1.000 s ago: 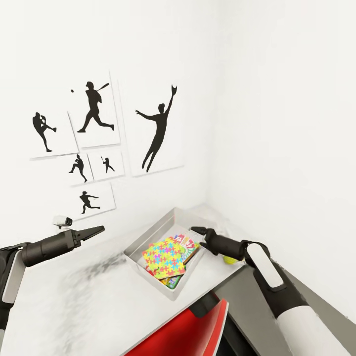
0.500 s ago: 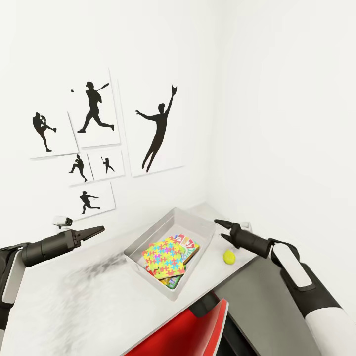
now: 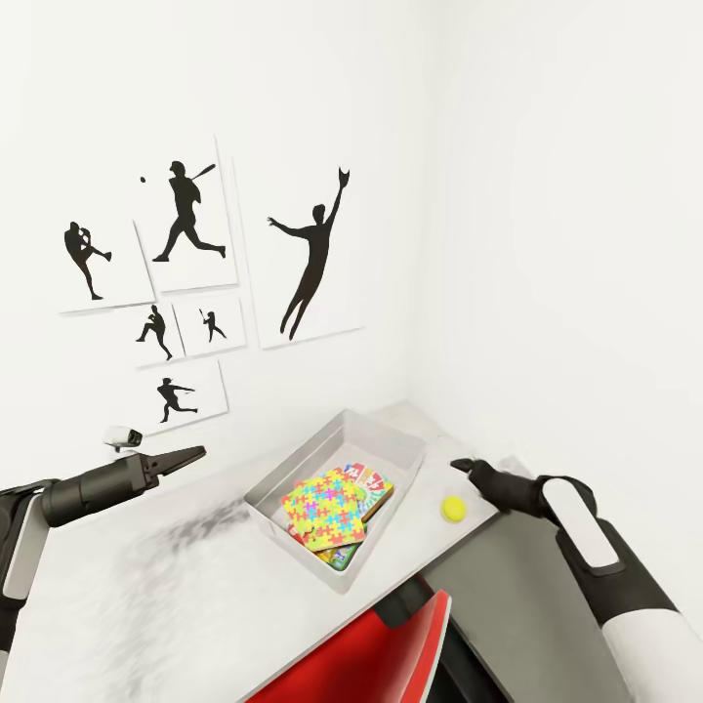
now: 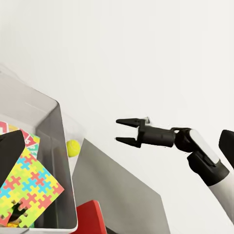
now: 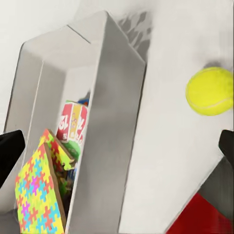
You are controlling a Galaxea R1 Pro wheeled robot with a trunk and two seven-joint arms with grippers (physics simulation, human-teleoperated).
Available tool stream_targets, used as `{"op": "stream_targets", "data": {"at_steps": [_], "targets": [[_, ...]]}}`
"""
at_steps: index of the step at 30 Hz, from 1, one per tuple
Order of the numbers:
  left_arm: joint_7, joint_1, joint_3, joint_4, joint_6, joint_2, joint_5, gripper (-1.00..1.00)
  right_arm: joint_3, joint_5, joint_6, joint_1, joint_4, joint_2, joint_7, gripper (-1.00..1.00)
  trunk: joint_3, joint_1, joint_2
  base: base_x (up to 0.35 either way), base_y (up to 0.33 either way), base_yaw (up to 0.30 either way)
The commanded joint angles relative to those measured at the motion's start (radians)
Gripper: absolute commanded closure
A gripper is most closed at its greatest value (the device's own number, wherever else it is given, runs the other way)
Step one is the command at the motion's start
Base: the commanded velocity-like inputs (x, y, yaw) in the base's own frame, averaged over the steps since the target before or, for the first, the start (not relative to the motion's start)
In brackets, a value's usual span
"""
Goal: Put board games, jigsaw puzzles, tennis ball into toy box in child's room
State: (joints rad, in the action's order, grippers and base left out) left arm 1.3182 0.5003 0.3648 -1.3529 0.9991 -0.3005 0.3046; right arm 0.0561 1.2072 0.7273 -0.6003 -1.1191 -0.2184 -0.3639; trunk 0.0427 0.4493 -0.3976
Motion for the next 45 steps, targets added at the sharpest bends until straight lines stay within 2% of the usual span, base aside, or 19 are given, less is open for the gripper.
{"op": "stream_targets", "data": {"at_steps": [1,2,5,10,12,13,15,20,23,27,32,37,41,45], "targets": [[0.002,0.001,0.000,0.000,0.009,-0.001,0.002,-1.00,0.002,0.011,0.000,-0.008,0.000,-0.001,-0.033,-1.00,0.002,0.001,-0.002,0.000,0.000,0.000],[0.002,0.001,0.000,0.000,0.009,-0.001,0.002,-1.00,0.003,0.011,0.002,-0.025,0.003,-0.001,-0.067,-1.00,0.002,0.001,-0.002,0.000,0.000,0.000],[0.003,0.000,0.000,0.000,0.009,-0.001,0.002,-1.00,0.003,0.011,0.004,-0.074,0.049,-0.001,-0.109,-1.00,0.002,0.001,-0.002,0.000,0.000,0.000],[0.006,0.000,0.000,0.000,0.009,-0.002,0.003,-1.00,0.019,0.002,-0.001,-0.208,0.284,0.003,-0.128,-1.00,0.002,0.001,-0.002,0.000,0.000,0.000],[0.006,0.001,0.001,0.000,0.009,-0.002,0.003,-1.00,0.026,-0.024,-0.005,-0.260,0.383,0.004,-0.130,-1.00,0.002,0.001,-0.002,0.000,0.000,0.000],[0.006,0.000,0.001,0.000,0.009,-0.002,0.003,-1.00,0.027,-0.033,-0.006,-0.269,0.398,0.005,-0.130,-1.00,0.002,0.001,-0.002,0.000,0.000,0.000],[0.007,0.000,0.002,0.000,0.009,-0.002,0.003,-1.00,0.030,-0.080,-0.007,-0.291,0.435,0.015,-0.130,-1.00,0.002,0.001,-0.002,0.000,0.000,0.000],[0.007,0.000,0.002,0.000,0.009,-0.002,0.003,-1.00,0.031,-0.171,-0.007,-0.309,0.457,0.045,-0.130,-1.00,0.002,0.001,-0.002,0.000,0.000,0.000],[0.007,0.000,0.002,0.000,0.009,-0.002,0.003,-1.00,0.031,-0.206,-0.008,-0.316,0.461,0.058,-0.131,-1.00,0.002,0.001,-0.002,0.000,0.000,0.000],[0.007,0.001,0.003,0.000,0.009,-0.002,0.004,-1.00,0.031,-0.221,-0.005,-0.321,0.462,0.064,-0.131,-1.00,0.002,0.001,-0.002,0.000,0.000,0.000],[0.007,0.000,0.003,0.000,0.009,-0.002,0.004,-1.00,0.031,-0.295,0.001,-0.324,0.463,0.070,-0.132,-1.00,0.002,0.001,-0.002,0.000,0.000,0.000],[0.007,0.000,0.002,0.000,0.009,-0.002,0.004,-1.00,0.032,-0.374,0.008,-0.344,0.469,0.106,-0.132,-1.00,0.002,0.001,-0.002,0.000,0.000,0.000],[0.007,0.001,0.002,0.000,0.009,-0.002,0.004,-1.00,0.033,-0.407,0.004,-0.348,0.471,0.123,-0.132,-1.00,0.002,0.001,-0.002,0.000,0.000,0.000],[0.007,0.000,0.003,0.000,0.009,-0.002,0.003,-1.00,0.033,-0.418,0.001,-0.349,0.472,0.127,-0.131,-1.00,0.002,0.001,-0.002,0.000,0.000,0.000]]}}
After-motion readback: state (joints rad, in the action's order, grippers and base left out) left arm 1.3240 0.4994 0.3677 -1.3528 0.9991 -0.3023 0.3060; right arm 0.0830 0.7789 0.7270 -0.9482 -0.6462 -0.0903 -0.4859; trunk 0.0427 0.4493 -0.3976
